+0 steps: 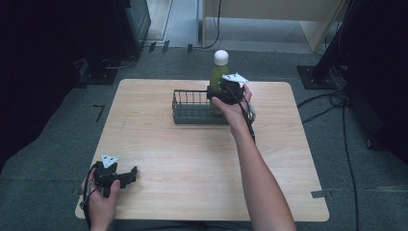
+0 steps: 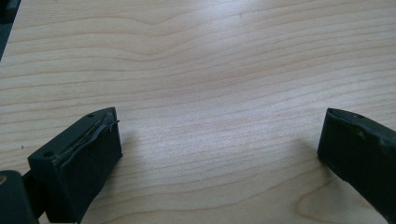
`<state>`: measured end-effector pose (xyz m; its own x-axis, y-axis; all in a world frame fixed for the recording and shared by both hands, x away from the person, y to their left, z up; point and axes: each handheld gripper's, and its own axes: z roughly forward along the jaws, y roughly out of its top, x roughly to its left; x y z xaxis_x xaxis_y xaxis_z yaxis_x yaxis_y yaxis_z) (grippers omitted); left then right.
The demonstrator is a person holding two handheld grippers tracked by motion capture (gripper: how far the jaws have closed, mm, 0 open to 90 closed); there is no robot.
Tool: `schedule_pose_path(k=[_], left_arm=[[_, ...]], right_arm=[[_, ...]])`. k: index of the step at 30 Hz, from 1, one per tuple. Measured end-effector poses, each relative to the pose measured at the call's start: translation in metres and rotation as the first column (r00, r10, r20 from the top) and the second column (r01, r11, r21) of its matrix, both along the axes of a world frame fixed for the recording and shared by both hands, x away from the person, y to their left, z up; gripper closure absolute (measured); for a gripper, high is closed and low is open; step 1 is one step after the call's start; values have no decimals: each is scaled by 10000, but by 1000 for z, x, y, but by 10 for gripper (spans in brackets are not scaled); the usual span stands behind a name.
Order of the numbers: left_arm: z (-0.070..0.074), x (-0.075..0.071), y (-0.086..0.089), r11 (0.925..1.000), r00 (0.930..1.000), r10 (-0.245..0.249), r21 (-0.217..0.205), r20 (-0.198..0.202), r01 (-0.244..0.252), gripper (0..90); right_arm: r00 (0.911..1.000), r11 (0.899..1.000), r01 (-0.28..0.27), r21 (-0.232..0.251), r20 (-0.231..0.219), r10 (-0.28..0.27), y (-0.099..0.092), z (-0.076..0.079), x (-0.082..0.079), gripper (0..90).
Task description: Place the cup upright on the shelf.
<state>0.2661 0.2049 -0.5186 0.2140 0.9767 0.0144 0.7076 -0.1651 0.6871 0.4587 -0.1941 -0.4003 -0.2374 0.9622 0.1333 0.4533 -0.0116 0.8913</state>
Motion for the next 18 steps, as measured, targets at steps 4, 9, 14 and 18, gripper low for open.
schedule_pose_path(k=[4,9,14,18], left_arm=[[0,0,0,10000,10000,11,-8,10,-11,0],[0,0,0,10000,10000,0,-1,0,0,0],[0,0,0,10000,10000,-1,0,-1,1,0],[0,0,0,10000,10000,0,1,-1,0,0]], right_arm=[[9999,9999,-83,103,85,82,-3,-2,-5,139],[9997,9997,-50,256,-255,56,-9,-1,-11,73],[9993,9996,-210,180,-305,215,-15,1,-18,18],[9984,9987,-503,-64,-270,501,-24,2,-28,1]])
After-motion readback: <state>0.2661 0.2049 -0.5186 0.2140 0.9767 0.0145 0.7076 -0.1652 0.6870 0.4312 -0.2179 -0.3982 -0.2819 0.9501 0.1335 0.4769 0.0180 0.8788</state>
